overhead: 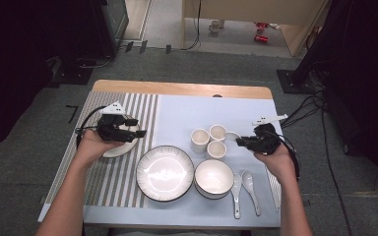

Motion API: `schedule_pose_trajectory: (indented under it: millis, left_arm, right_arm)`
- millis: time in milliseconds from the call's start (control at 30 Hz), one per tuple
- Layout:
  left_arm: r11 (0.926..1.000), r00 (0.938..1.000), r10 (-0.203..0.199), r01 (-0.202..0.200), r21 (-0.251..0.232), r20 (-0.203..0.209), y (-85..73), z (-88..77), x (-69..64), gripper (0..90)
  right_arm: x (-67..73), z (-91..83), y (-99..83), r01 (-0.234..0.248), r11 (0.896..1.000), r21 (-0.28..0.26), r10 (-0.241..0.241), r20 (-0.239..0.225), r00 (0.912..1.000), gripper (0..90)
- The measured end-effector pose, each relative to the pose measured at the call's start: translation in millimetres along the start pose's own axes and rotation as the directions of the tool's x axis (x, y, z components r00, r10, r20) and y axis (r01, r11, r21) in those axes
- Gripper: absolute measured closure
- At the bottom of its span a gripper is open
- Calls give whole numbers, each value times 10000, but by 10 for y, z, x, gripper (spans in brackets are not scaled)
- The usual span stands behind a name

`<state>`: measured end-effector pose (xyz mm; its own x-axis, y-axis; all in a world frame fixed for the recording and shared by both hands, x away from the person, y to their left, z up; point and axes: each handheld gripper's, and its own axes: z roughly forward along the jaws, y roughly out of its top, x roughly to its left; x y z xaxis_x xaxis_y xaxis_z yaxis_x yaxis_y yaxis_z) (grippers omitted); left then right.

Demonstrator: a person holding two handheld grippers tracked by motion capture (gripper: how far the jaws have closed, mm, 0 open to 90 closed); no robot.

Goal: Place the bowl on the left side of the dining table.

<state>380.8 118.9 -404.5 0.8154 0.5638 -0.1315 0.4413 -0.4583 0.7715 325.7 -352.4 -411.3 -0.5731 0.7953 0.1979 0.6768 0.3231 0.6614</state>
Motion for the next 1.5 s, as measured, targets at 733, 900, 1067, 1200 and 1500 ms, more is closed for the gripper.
schedule_pose_trajectory:
  millis: [733, 900, 1067, 1200, 1500]
  left_arm:
    - [9994, 9929, 297, -272, -226, 1151, 73, 78, -246, 382]
    - [9986, 9906, 502, -477, -229, 1269, 98, 118, -320, 385]
    - [9983, 9900, 551, -524, -241, 1299, 118, 148, -366, 384]
    - [9978, 9871, 613, -568, -345, 1476, 147, 152, -408, 387]
    - [9967, 9821, 682, -593, -557, 1753, 190, 175, -481, 400]
  right_arm:
    - [315, -52, 154, 586, 9979, -268, -602, -670, 9959, 826]
    - [404, -42, 197, 792, 9965, -264, -813, -873, 9929, 826]
    - [464, -22, 223, 871, 9957, -307, -901, -1118, 9896, 826]
    - [503, -12, 235, 900, 9955, -304, -931, -1251, 9878, 825]
    - [618, 24, 275, 1087, 9935, -334, -1127, -1603, 9806, 825]
